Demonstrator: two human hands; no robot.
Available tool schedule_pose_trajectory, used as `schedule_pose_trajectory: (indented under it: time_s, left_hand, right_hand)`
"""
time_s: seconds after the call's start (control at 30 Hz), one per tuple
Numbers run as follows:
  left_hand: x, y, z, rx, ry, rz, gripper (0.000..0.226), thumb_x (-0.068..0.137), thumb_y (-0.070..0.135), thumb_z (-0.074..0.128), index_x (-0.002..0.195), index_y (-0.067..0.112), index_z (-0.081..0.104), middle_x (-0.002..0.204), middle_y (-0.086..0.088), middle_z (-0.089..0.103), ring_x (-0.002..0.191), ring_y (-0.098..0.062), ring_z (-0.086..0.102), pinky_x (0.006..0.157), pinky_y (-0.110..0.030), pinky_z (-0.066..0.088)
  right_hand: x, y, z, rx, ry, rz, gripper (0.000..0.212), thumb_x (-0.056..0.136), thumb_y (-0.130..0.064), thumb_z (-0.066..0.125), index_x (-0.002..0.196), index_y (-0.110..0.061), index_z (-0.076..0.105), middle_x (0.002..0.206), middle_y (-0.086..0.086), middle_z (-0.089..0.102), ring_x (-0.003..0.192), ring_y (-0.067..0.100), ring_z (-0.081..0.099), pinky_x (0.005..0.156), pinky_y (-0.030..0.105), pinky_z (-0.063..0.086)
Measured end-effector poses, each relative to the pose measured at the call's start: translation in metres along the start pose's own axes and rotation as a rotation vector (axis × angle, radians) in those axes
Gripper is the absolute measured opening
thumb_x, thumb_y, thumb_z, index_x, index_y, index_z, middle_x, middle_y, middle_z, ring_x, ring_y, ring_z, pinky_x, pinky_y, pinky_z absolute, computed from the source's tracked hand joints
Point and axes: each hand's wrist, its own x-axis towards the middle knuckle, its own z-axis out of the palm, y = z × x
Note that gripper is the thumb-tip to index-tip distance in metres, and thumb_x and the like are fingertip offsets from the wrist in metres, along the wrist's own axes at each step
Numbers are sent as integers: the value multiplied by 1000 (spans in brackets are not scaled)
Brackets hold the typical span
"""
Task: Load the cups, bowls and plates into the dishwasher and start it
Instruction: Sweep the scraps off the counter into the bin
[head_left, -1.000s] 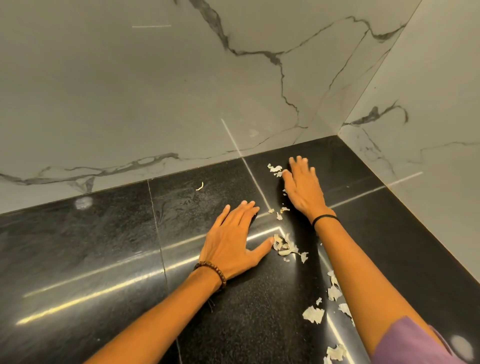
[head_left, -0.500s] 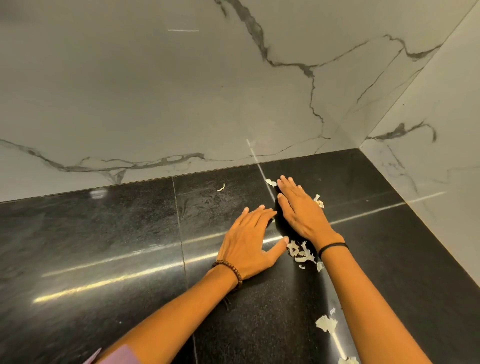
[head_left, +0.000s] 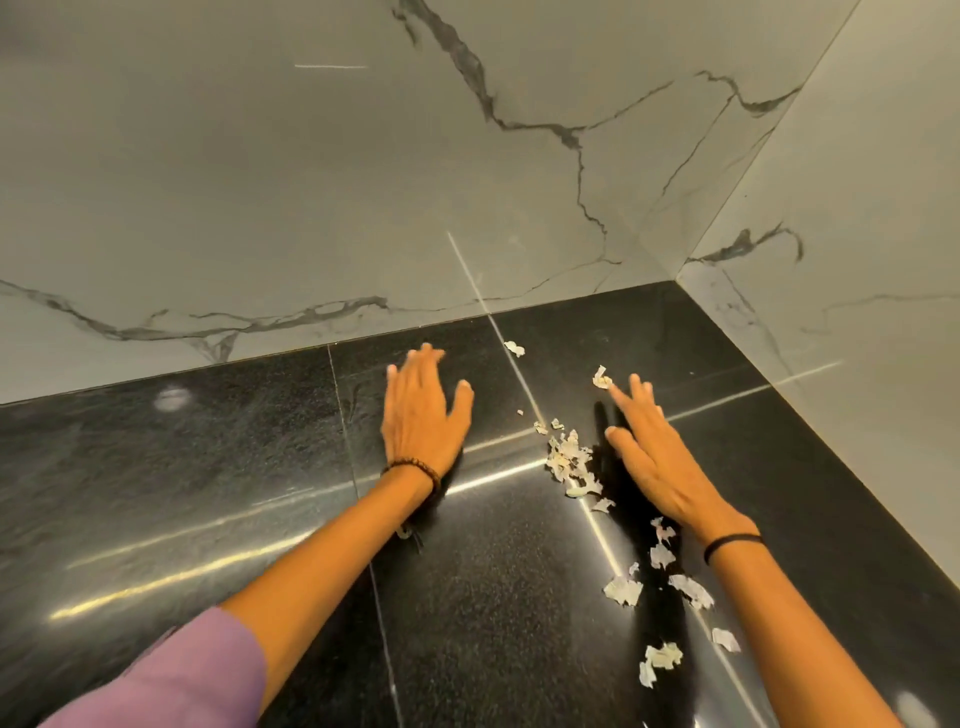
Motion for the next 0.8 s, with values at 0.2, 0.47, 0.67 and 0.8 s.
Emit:
schedule_pose_trajectory:
  time_s: [0.2,0.47,0.67,0.8]
  left_hand:
    - [45,11,10,-39,-262,-125,68,100,44,39,153,13,11,160,-9,9,148,-27,6,120,-38,8]
    - [46,56,33,147,-643,179,56,102,41,33,153,27,14,160,-2,13,147,-23,10,118,-35,10]
    - [-8,73,21,42,-784,282,54,104,36,33,153,25,13,160,6,11,146,-12,8,108,-15,1]
    - [-45,77,9,-4,-809,285,53,105,34,31,153,24,13,160,7,11,145,-9,7,102,-8,-2]
  right_hand:
    - [48,11,-5,-18,-58,69,59,105,-29,34,158,-20,8,165,0,-4,150,12,-11,121,32,-7]
    - [59,7,10,-65,-139,-88,64,99,-40,30,158,-29,7,164,-12,1,149,1,-8,122,31,-8]
    - [5,-6,18,-54,-149,-152,72,93,-60,19,156,-30,5,160,-17,-2,148,-4,-8,121,27,-8]
    - [-41,-10,21,-38,-153,-132,68,97,-59,21,157,-30,6,162,-16,0,146,-8,-8,123,30,-6]
